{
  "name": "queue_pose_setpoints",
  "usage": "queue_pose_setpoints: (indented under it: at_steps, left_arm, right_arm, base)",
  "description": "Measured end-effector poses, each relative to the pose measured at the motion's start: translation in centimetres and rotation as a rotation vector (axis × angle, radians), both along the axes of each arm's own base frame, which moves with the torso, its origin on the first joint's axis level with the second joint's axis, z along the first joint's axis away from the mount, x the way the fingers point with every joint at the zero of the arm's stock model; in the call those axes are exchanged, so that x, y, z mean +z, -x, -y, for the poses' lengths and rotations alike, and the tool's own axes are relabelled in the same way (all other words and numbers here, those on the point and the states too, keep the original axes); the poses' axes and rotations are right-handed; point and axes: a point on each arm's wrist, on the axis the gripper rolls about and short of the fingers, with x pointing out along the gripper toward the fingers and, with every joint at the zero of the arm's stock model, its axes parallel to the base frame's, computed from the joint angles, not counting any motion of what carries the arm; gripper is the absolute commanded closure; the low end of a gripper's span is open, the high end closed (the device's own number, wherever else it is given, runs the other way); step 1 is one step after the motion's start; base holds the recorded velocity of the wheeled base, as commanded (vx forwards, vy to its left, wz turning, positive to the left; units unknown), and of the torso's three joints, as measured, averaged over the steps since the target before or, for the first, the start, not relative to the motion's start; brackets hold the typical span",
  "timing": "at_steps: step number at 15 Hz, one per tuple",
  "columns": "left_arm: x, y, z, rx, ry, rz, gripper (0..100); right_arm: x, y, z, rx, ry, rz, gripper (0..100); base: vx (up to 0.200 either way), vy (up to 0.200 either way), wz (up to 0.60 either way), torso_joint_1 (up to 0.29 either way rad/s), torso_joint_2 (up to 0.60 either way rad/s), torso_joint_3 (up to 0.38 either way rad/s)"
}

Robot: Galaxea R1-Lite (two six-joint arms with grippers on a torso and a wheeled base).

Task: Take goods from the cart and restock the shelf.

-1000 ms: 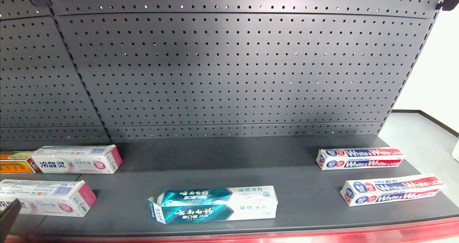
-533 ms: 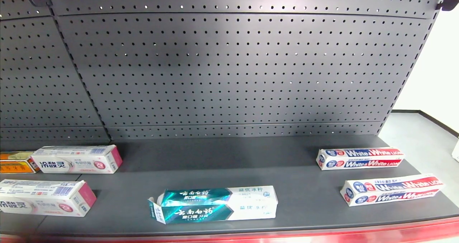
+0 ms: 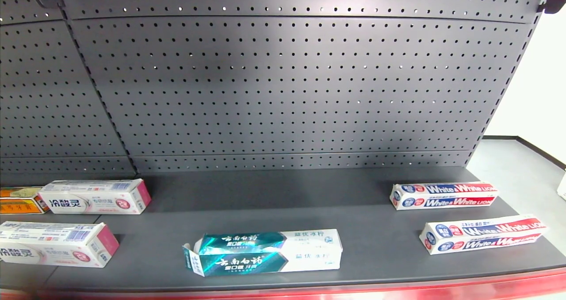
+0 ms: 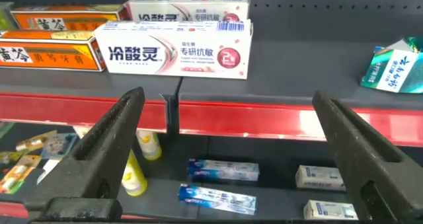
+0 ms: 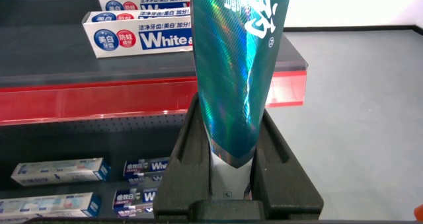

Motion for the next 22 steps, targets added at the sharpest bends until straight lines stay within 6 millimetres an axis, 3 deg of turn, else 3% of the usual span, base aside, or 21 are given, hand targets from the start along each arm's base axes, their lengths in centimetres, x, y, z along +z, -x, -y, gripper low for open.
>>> queue_pose_setpoints:
  at_steps: [14,22]
  left_arm:
    - [-2.8,-1.0,0.1,-0.048,-0.002,0.001,0]
    - [-2.9,-1.1,0.1,-0.05,0.001,-0.005,0]
  right_arm:
    - [0.0,0.0,0.0,0.008,0.006,0.0,100]
    - [0.5,-0.1,0.0,-0.035,-0.044,-0.004,100]
  base:
    - [0.0,0.0,0.0,0.0,0.0,0.0]
    - [0.0,0.0,0.0,0.0,0.0,0.0]
